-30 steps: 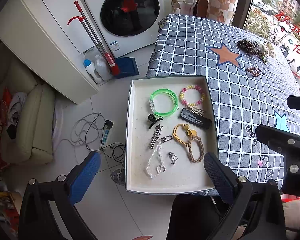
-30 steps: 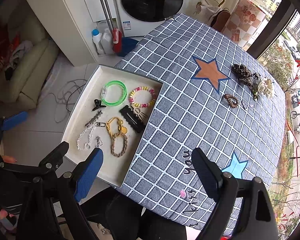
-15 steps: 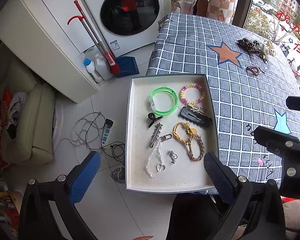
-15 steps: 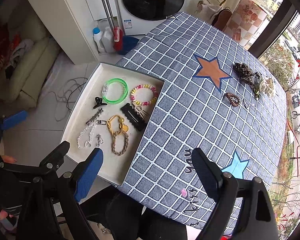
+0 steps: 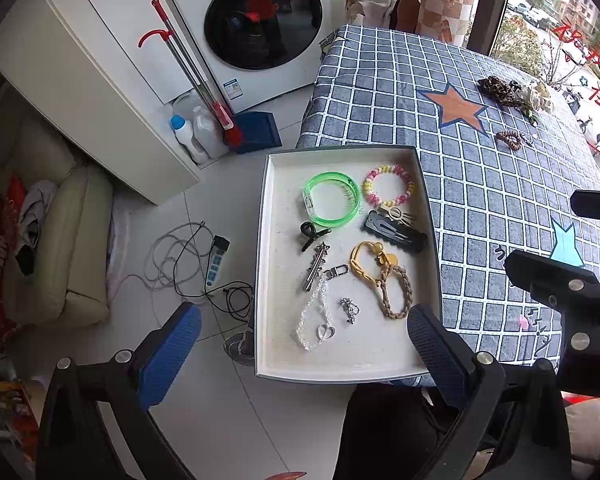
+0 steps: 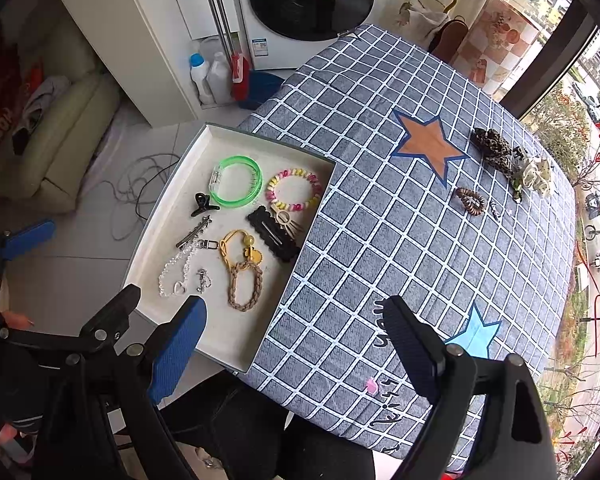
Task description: Organize jewelry
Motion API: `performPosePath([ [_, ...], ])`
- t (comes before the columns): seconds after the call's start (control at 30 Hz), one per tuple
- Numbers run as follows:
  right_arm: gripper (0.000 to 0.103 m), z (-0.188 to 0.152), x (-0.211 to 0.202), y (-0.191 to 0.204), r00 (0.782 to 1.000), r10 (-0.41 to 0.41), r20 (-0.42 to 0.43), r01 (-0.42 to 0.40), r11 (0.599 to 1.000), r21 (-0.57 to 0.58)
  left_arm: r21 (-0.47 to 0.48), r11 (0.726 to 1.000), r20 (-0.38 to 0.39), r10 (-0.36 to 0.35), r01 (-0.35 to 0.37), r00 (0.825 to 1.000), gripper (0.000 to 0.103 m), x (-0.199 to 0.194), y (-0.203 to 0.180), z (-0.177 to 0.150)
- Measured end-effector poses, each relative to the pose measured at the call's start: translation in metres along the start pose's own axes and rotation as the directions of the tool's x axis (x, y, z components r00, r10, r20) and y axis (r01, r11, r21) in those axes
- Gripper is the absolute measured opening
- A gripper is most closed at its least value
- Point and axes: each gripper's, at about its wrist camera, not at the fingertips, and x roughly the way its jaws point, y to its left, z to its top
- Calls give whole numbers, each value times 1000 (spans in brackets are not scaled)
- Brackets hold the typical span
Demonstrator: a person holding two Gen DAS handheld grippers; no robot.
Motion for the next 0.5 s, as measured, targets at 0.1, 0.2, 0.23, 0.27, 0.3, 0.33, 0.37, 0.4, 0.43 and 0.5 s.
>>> performPosePath([
  [0.1,91,0,0,1,1000,0,0,0,1000,-1,-2,1000,-1,0,0,1000,103,0,0,0],
  [0.2,91,0,0,2,1000,0,1,0,1000,0,-2,1000,0,1,-1,1000,103,0,1,0],
  [0.23,91,0,0,1,1000,0,0,0,1000,1,-1,1000,0,0,0,1000,103,0,0,0],
  [0.27,91,0,0,2,1000,-1,0,1,1000,1,-1,1000,0,1,-1,1000,103,0,0,0],
  [0.3,91,0,0,1,1000,-1,0,1,1000,1,-1,1000,-1,1,-1,1000,103,0,0,0],
  [0.33,91,0,0,1,1000,0,0,0,1000,1,-1,1000,-1,0,0,1000,103,0,0,0],
  [0.37,91,0,0,2,1000,0,0,0,1000,1,0,1000,-1,0,0,1000,103,0,0,0],
  [0.4,91,0,0,1,1000,-1,0,1,1000,1,-1,1000,-1,1,-1,1000,103,0,0,0],
  [0.43,91,0,0,1,1000,0,0,0,1000,1,0,1000,-1,1,-1,1000,103,0,0,0],
  [0.5,91,0,0,1,1000,-1,0,1,1000,2,0,1000,0,1,-1,1000,103,0,0,0],
])
